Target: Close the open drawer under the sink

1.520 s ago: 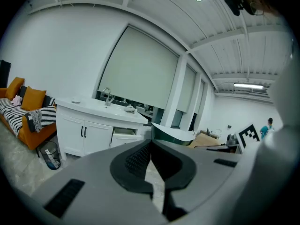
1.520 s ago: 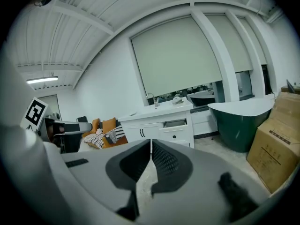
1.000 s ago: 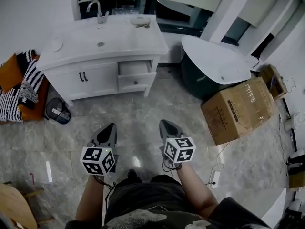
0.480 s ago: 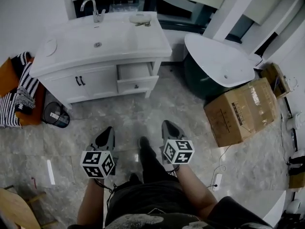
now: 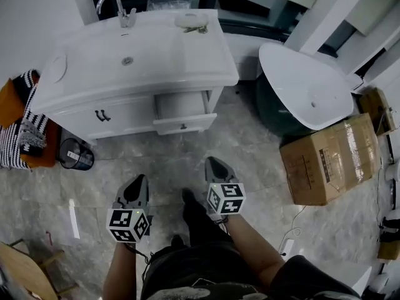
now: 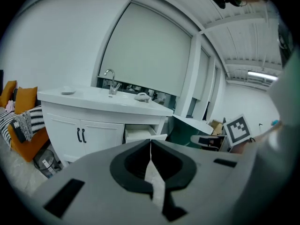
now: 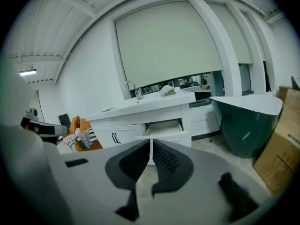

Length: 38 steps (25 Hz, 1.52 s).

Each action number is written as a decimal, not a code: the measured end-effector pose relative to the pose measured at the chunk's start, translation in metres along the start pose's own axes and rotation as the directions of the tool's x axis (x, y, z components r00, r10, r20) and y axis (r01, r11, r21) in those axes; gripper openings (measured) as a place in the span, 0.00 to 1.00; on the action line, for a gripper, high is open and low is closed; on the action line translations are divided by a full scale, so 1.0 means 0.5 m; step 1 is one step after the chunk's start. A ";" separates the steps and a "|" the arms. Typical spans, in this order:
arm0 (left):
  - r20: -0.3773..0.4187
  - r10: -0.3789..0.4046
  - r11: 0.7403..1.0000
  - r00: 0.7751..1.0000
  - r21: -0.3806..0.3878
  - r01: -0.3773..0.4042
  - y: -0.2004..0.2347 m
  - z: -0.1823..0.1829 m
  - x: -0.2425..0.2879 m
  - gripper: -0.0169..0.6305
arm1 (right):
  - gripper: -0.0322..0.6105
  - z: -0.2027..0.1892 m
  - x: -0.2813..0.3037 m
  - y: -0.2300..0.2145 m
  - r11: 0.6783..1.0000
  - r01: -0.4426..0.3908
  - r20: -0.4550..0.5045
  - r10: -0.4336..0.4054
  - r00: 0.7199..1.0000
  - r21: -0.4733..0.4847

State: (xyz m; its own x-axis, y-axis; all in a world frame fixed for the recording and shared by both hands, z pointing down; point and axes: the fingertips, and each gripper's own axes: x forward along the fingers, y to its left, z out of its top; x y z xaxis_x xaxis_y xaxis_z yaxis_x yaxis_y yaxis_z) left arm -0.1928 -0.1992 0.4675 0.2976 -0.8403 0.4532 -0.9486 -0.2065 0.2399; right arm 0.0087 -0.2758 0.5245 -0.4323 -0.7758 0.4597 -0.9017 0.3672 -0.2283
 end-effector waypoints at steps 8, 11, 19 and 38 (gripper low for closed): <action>-0.051 0.068 0.998 0.996 0.000 -0.068 0.043 -0.015 0.166 0.05 | 0.10 -0.027 0.170 -0.049 0.998 -0.059 -0.102 0.057 0.993 -0.022; -0.070 0.093 0.995 0.993 -0.013 -0.095 0.057 -0.027 0.216 0.05 | 0.11 -0.045 0.230 -0.062 0.996 -0.082 -0.128 0.077 0.989 -0.033; -0.085 0.159 0.986 0.984 -0.040 -0.163 0.109 -0.069 0.328 0.05 | 0.30 -0.101 0.373 -0.078 0.995 -0.088 -0.172 0.079 0.982 -0.044; -0.103 0.149 0.985 0.984 -0.070 -0.156 0.216 -0.177 0.473 0.05 | 0.30 -0.215 0.595 -0.081 0.996 -0.033 -0.179 0.018 0.984 -0.080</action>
State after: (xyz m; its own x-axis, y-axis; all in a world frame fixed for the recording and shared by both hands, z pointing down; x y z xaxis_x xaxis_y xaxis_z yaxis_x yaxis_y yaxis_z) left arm -0.2154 -0.3758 0.6767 0.1627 -0.8058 0.5694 -0.9735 -0.0369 0.2258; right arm -0.0844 -0.4664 0.7626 -0.4434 -0.6648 0.6012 -0.8846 0.4327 -0.1740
